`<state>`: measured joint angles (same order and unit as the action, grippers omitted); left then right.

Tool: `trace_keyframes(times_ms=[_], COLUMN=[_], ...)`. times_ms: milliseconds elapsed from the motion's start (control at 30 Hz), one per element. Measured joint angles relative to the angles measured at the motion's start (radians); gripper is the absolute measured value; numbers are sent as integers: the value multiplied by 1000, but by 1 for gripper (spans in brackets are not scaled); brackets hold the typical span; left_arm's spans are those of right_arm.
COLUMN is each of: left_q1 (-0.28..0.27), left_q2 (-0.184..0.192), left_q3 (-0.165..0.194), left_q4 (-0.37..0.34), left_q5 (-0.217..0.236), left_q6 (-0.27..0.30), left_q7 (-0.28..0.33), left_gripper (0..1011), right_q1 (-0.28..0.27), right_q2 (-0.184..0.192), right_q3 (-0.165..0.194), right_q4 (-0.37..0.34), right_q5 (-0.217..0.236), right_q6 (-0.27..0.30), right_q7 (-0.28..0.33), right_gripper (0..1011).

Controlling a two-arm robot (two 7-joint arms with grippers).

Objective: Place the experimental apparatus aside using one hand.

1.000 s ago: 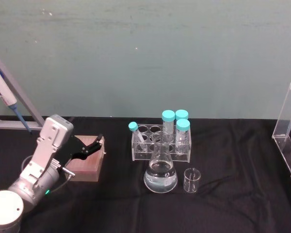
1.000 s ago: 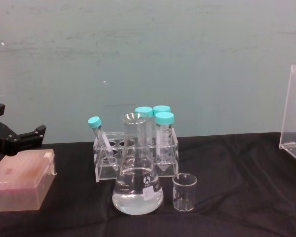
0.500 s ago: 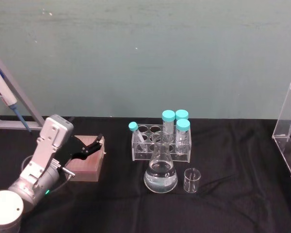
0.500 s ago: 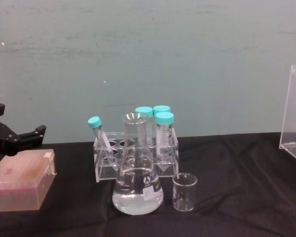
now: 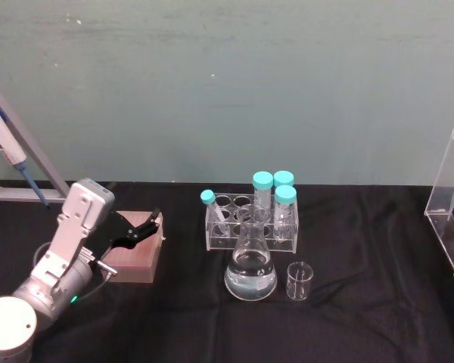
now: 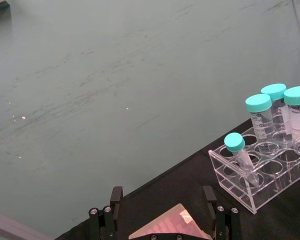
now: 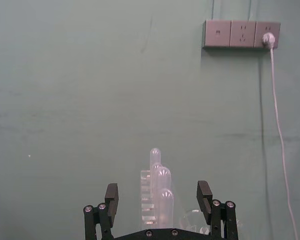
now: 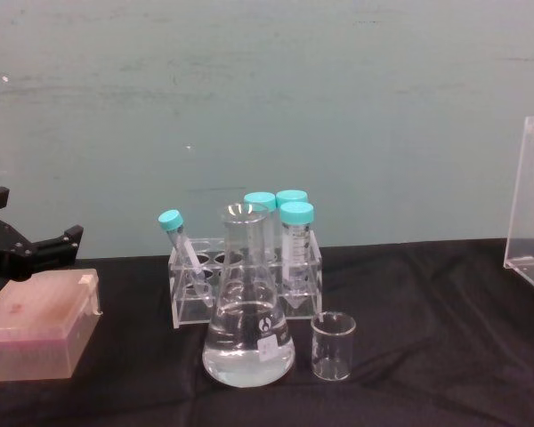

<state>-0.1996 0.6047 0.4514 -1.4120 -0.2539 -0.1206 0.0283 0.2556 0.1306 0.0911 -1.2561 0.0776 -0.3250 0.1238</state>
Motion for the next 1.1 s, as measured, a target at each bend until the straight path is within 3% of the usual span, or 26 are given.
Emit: trace_keyframes(times_ms=[567, 1100], left_q1=[0, 0], left_q2=[0, 0], left_q3=[0, 0], left_q4=[0, 0], left_q5=[0, 0], left_q6=[0, 0], left_q7=[0, 0], left_gripper=[1000, 1000], right_q1=[-23, -22], right_q2=[-16, 5], right_q3=[3, -54], right_q4=[-60, -72], right_q5=[-50, -59], right_q6=[-45, -83], right_q7=[-14, 64], right_gripper=[1003, 1003])
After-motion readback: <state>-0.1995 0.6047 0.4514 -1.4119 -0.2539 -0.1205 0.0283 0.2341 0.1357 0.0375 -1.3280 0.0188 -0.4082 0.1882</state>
